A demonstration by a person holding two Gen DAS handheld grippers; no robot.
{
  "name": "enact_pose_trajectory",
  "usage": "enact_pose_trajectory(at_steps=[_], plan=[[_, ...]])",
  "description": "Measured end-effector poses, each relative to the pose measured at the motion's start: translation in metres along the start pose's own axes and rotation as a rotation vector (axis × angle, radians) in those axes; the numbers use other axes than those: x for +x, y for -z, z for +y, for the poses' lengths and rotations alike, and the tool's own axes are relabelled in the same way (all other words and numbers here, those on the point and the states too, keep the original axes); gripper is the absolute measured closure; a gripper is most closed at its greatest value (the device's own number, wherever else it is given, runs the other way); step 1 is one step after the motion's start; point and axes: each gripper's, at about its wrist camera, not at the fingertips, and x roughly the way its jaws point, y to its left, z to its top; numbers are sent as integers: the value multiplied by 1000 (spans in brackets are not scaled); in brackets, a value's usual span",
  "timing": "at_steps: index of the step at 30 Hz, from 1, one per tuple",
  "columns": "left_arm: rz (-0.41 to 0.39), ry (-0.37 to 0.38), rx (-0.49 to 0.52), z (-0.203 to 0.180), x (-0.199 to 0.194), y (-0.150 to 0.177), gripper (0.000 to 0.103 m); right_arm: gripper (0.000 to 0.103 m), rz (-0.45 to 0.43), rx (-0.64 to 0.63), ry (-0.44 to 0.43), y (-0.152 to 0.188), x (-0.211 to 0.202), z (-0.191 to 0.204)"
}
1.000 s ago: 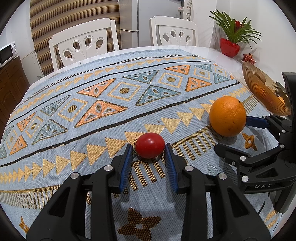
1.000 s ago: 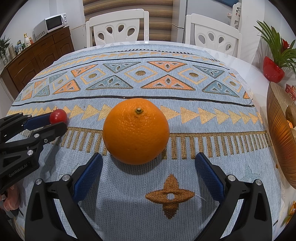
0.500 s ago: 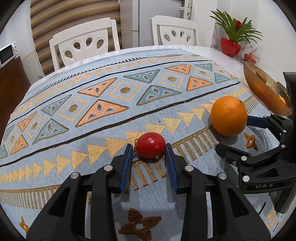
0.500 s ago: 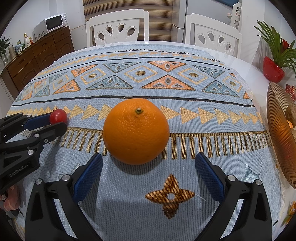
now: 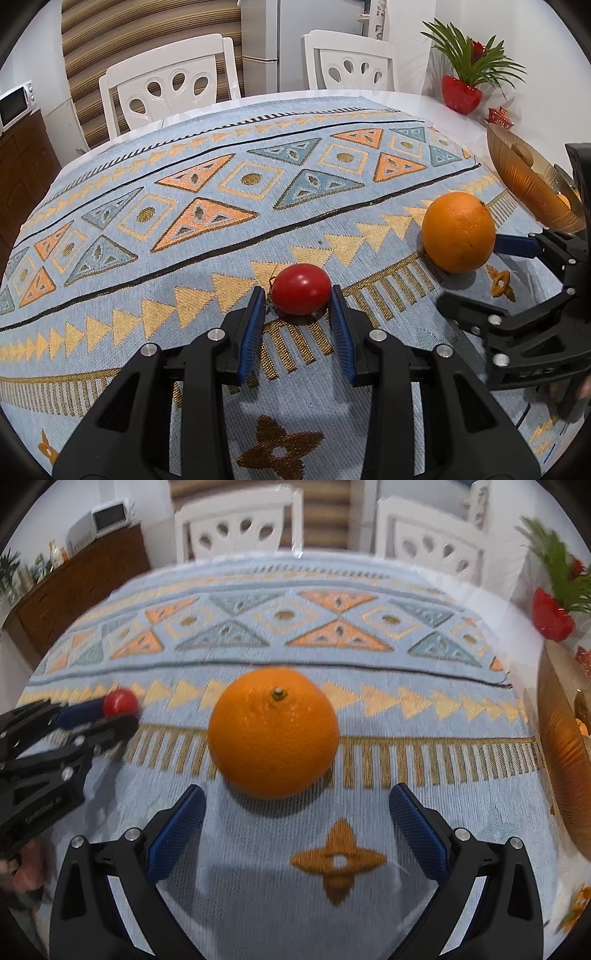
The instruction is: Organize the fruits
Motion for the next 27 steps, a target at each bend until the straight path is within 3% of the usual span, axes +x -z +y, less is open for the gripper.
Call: enact_pose_trajectory(at_steps=[6,9,12,15,17,27], plan=[[-1,4,-10,2,0,-1,68,5,-24,11,-27,3,-4,-3],[-2,3,-11,2,-1,-1,68,5,-110,61,-95,-2,-16,-6],[-4,6,-17,3,-1,0,68,7,-180,66,-53,-8,-23,-3],[-6,8,-16,3,-1,0,70,25,-129,48,-73,-10,-13,2],[-7,11,-17,4,-1,0,71,44,-105,46,-54,-10,-7,4],[-50,-18,-37,4,-14,-2,74,46,-206,108,-133,0,-39,-15]])
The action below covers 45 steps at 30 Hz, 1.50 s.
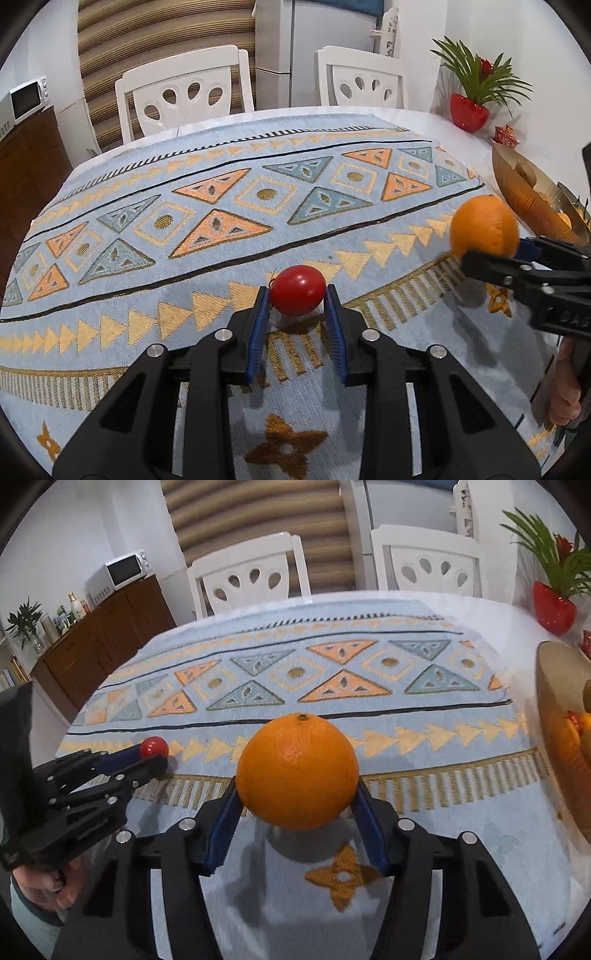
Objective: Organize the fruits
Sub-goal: 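Carry tomato and orange to the amber glass bowl and open both tools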
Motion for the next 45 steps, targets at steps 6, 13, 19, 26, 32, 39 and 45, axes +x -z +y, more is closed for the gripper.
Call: enact_pose_trajectory(at_steps=[6,13,19,26,32,39,45], plan=[[-19,0,29,-30,-16,-11,74,46,-56,5,-4,7,-36,-20],[-84,51,129,-104,-31,-40,74,46,-167,28,82,9,-97,-60],[-129,188,205,-190,-29,-73,74,46,-220,132,227,3,-139,-132],[-121,341,286,-285,-10,-100,74,46,-201,319,378,5,-164,-227],[-82,391,307,-325,15,-100,74,46,-160,386,435,8,-162,-266],[-23,420,270,-329,36,-98,64,40,-161,410,425,9,-158,-275],[-38,425,228,-310,27,-100,60,31,-223,380,435,5,-180,-264]])
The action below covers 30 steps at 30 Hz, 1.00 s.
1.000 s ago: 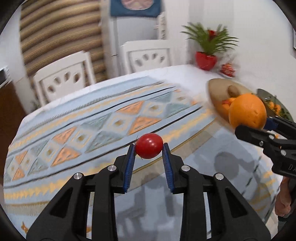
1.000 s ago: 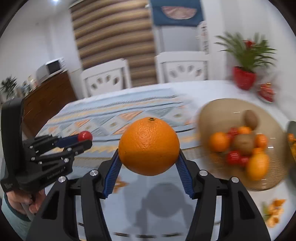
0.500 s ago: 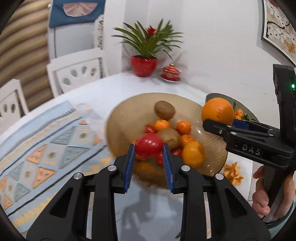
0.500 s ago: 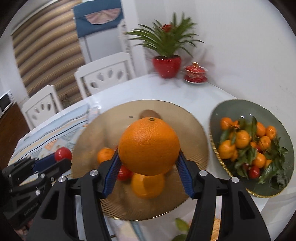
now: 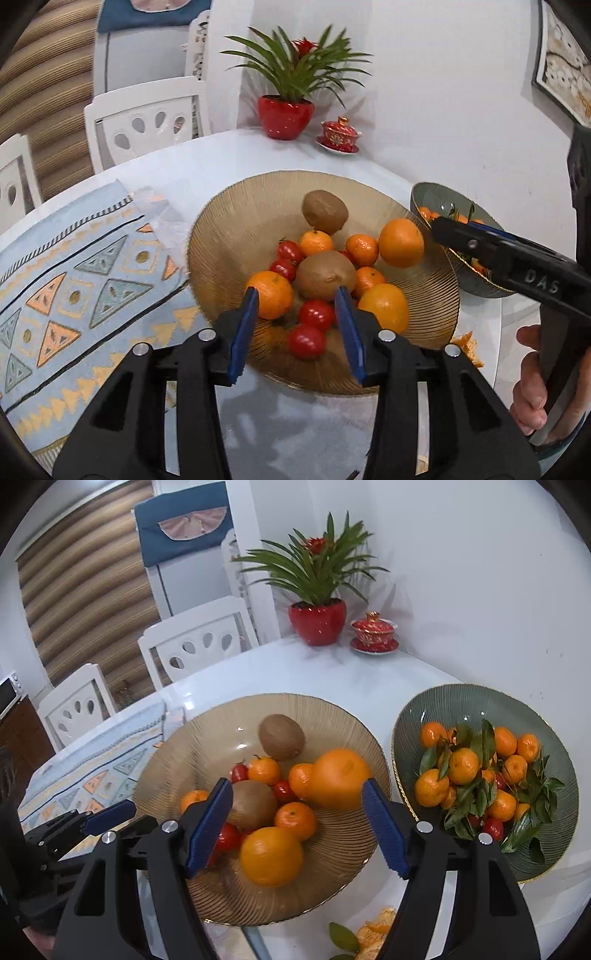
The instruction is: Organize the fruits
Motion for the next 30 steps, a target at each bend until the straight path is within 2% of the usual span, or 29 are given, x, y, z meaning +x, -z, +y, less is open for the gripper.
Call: enact_pose_trajectory(at_steps=[7,13,19,23,25,26,30], plan=[[-15,-40,-46,27,-30,15,60,31,-15,-66,-17,7,-12,32],[-29,-68,-83,53,-60,33,60,31,-26,-137,-48,18,-22,75],[-48,-67,-107,76,-85,46,60,20,-79,-157,-16,44,-43,113],[-51,-29,-113,81,-84,65,51,14,-138,-102,-9,79,-55,122],[-40,-20,-130,80,-77,82,51,10,-175,-76,21,101,-59,126],[-37,-21,-131,79,-74,88,51,6,-197,-57,65,114,-60,128],[-41,-62,-90,72,-66,106,51,5,-207,-9,164,147,-55,132]])
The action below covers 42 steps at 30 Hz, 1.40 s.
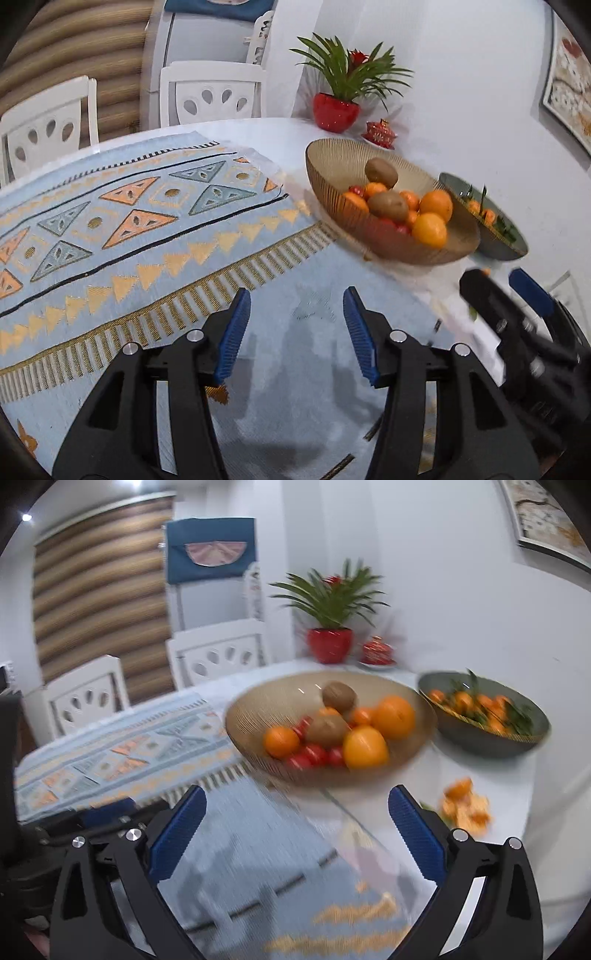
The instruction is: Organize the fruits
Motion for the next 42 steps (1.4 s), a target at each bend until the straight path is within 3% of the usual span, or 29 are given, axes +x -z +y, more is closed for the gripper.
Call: enact_pose_trajectory(at_steps=[4,6,10,16,21,26,42], plan=[[-24,-42,45,-5,-2,7,50,5,32,56,57,11,7,-6],[-28,-52,53,-6,-3,8,44,5,27,70,85,12,7,-9],[-12,-54,27,0,1,7,38,5,62,83,89,15,12,-12],[-15,-93,19,1,1,8,36,5,38,56,109,16,7,-6],[-13,-105,-5,6,1,8,19,5,56,92,96,16,8,-12],[-7,-130,-37,11,1,9,9,5,56,103,90,16,8,-15],[-11,-131,-73,16,0,9,3,5,110,112,107,16,19,-18]])
